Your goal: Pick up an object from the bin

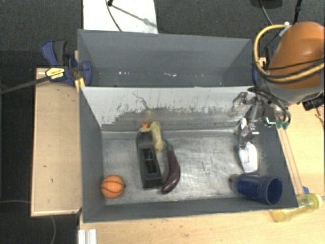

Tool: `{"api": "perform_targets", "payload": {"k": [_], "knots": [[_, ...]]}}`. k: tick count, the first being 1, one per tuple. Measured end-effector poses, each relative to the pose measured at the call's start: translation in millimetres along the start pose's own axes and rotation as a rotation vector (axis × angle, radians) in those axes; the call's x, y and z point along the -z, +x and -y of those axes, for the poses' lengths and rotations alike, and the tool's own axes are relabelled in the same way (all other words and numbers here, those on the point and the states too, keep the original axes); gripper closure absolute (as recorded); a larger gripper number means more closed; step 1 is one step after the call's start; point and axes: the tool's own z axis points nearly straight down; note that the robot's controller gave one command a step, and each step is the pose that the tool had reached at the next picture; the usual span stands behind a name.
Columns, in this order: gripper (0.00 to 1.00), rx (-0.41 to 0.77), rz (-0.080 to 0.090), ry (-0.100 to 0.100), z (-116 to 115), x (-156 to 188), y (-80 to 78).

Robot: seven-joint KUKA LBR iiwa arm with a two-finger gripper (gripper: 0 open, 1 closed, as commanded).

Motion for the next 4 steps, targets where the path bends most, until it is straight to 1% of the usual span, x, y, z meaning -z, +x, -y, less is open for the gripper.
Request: {"api": "perform_targets", "payload": {"k": [1,2,3,4], "knots": [[0.0,0.002,0.008,0.001,-0.3,4.7,-1.6],[0.0,-0.045,0.013,0.001,18.6,-47.2,13.0],[0.0,-0.106,-0.002,0.0,42.0,-108.2,50.6],[0.0,-0.119,0.009,0.0,44.5,-133.9,38.4]]}}
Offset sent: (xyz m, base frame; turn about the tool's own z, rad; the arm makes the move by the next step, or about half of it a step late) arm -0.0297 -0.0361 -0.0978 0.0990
